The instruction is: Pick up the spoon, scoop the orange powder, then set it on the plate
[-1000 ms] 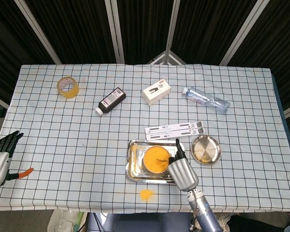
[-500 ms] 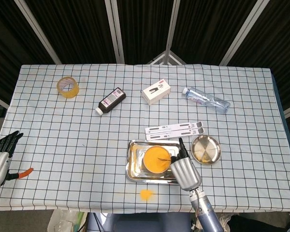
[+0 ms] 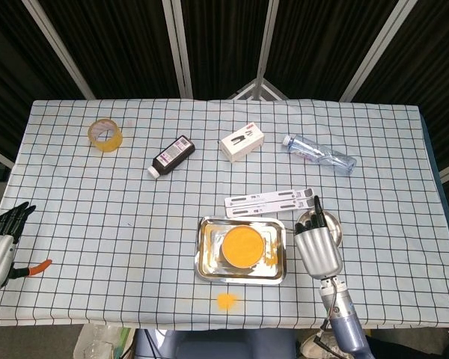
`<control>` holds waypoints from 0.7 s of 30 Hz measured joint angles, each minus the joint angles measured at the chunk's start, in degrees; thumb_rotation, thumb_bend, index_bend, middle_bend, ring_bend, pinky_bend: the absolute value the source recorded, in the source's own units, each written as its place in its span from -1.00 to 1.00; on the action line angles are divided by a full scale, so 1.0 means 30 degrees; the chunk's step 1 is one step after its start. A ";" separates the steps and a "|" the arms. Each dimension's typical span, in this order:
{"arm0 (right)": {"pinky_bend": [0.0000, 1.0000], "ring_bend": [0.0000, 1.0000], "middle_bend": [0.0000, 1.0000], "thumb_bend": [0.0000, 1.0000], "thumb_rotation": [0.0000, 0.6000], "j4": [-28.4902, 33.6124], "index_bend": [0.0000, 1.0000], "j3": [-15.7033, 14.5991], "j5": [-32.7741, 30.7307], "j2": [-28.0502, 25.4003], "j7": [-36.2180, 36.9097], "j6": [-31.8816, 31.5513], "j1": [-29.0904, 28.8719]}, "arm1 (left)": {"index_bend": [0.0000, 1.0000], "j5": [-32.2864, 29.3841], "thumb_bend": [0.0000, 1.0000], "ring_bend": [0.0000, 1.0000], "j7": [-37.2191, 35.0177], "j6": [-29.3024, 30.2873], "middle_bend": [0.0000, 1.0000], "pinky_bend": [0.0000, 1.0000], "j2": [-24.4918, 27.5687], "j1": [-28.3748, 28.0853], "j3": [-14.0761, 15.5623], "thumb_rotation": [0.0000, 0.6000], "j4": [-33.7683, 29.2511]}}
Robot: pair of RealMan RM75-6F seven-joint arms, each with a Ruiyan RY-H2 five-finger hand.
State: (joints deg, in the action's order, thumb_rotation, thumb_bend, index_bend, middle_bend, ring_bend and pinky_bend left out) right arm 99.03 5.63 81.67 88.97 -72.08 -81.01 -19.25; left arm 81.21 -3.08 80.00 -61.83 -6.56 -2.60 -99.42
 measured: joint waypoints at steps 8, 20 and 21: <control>-1.00 -0.16 0.60 0.35 1.00 -0.2742 0.76 0.0111 -0.1852 0.0258 0.1879 0.0386 0.0476 | -1.00 -0.0078 -1.00 -1.00 0.0021 -0.0101 -1.00 -1.00 -0.0004 -0.0033 -0.0005 1.00 -0.0024; -1.00 -0.16 0.60 0.35 1.00 -0.5797 0.69 -0.0199 -0.2497 0.1730 0.2916 0.0791 0.0620 | -1.00 -0.0100 -1.00 -1.00 -0.0005 -0.0052 -1.00 -1.00 0.0008 -0.0004 -0.0020 1.00 -0.0019; -1.00 -0.16 0.60 0.35 1.00 -0.5997 0.66 -0.0126 -0.2616 0.1816 0.3038 0.0772 0.0628 | -1.00 -0.0103 -1.00 -1.00 -0.0006 -0.0067 -1.00 -1.00 0.0010 -0.0011 -0.0020 1.00 -0.0017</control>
State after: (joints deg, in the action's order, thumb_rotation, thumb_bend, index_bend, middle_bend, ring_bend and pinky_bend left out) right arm 81.04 5.25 73.82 94.42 -62.97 -78.69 -17.37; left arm 80.90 -3.10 79.80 -61.80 -6.60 -2.66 -99.47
